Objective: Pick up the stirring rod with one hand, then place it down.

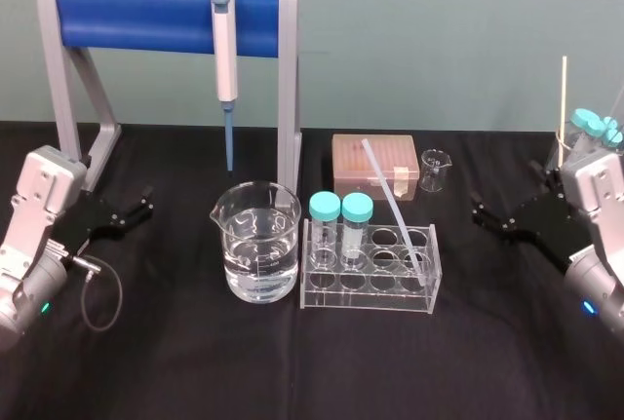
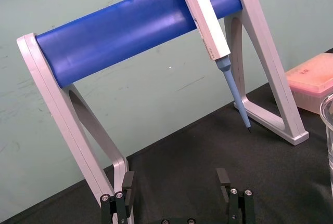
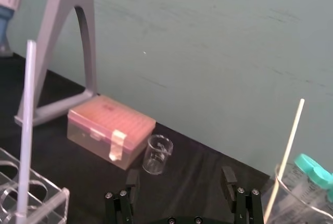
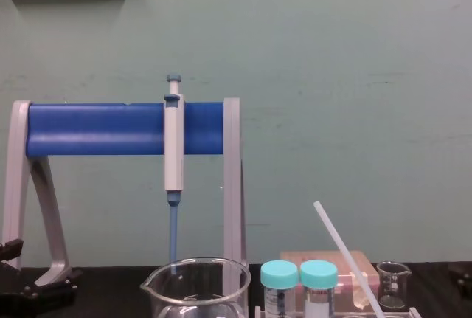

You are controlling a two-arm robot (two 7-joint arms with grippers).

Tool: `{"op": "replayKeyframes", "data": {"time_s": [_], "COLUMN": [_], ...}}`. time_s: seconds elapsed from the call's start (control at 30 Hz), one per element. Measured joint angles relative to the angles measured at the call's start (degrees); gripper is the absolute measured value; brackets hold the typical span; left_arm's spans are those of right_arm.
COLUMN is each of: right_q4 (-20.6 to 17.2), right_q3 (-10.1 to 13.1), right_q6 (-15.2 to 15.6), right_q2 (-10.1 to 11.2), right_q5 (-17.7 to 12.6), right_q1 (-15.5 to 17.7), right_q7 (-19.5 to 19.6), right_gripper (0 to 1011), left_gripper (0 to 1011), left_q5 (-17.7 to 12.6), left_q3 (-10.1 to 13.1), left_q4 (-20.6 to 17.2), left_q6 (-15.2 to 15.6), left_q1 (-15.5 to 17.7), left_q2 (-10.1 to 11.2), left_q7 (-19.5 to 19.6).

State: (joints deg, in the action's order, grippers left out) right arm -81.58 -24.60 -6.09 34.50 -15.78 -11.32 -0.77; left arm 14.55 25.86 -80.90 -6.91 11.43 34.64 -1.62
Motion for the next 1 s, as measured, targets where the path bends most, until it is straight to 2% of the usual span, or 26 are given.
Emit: {"op": "replayKeyframes", "data": {"time_s": [0.13, 0.23, 0.33, 0.4, 0.5, 0.57, 0.8, 1.0], "right_q4": [-1.1, -2.9, -3.9, -4.8, -5.0, -5.3, -4.9, -3.7], "right_q3": [1.1, 2.5, 3.4, 4.3, 4.6, 5.0, 4.6, 3.7], "right_q6": [0.7, 2.0, 3.2, 4.7, 5.5, 7.5, 11.5, 13.5], "right_q2": [0.1, 0.1, 0.1, -0.3, -0.6, -1.3, -2.6, -3.6], "right_q5": [-1.9, -5.3, -7.4, -10.1, -11.4, -13.6, -15.4, -15.1], "right_q1": [0.0, -0.4, -0.8, -1.5, -1.9, -2.9, -5.2, -7.0], "right_q7": [-2.2, -5.8, -8.1, -10.8, -12.2, -14.9, -19.1, -21.5], "right_gripper": [1000, 1000, 1000, 1000, 1000, 1000, 1000, 1000], "left_gripper": [1000, 1000, 1000, 1001, 1001, 1000, 1001, 1000], "left_q5": [0.0, 0.0, 0.0, 0.0, 0.0, 0.0, 0.0, 0.0], "left_q3": [0.0, 0.0, 0.0, 0.0, 0.0, 0.0, 0.0, 0.0], "left_q4": [0.0, 0.0, 0.0, 0.0, 0.0, 0.0, 0.0, 0.0], "left_q6": [0.0, 0.0, 0.0, 0.0, 0.0, 0.0, 0.0, 0.0], "left_q1": [0.0, 0.0, 0.0, 0.0, 0.0, 0.0, 0.0, 0.0], "left_q2": [0.0, 0.0, 0.0, 0.0, 0.0, 0.0, 0.0, 0.0], "left_q7": [0.0, 0.0, 0.0, 0.0, 0.0, 0.0, 0.0, 0.0]}}
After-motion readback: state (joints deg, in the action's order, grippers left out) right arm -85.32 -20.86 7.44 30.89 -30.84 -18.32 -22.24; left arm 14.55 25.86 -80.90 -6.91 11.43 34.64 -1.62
